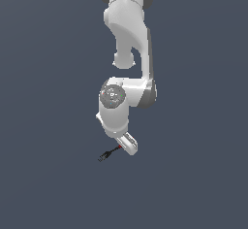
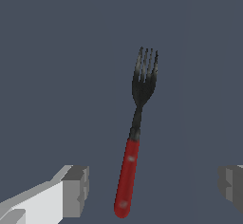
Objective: Pick up the object and move it to a goal position.
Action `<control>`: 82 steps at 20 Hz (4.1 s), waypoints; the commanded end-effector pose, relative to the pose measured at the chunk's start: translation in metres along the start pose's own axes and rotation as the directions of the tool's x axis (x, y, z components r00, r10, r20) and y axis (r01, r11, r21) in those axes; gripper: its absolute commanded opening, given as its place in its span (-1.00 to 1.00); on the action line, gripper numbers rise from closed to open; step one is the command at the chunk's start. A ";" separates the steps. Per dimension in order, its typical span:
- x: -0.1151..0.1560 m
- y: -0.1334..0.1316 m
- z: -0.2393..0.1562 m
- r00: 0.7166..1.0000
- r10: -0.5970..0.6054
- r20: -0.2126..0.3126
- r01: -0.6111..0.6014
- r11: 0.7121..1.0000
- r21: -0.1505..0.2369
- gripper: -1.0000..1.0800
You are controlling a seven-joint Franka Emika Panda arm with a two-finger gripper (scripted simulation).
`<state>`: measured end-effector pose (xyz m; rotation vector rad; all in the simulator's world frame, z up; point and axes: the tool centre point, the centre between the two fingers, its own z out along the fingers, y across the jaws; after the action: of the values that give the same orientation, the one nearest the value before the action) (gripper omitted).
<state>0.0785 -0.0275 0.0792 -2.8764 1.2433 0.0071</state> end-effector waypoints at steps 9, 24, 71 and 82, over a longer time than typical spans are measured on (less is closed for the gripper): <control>0.013 -0.004 0.020 0.987 0.161 -0.007 -0.161 0.987 -0.004 0.92; 0.013 -0.003 0.053 0.984 0.177 -0.008 -0.177 0.984 -0.004 0.92; -0.004 0.035 -0.112 0.983 0.183 -0.008 -0.183 0.983 -0.003 -1.00; -0.018 0.060 -0.242 0.983 0.183 -0.008 -0.183 0.983 -0.003 -1.00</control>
<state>0.0275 -0.0563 0.3025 -2.7562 1.5054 -0.0002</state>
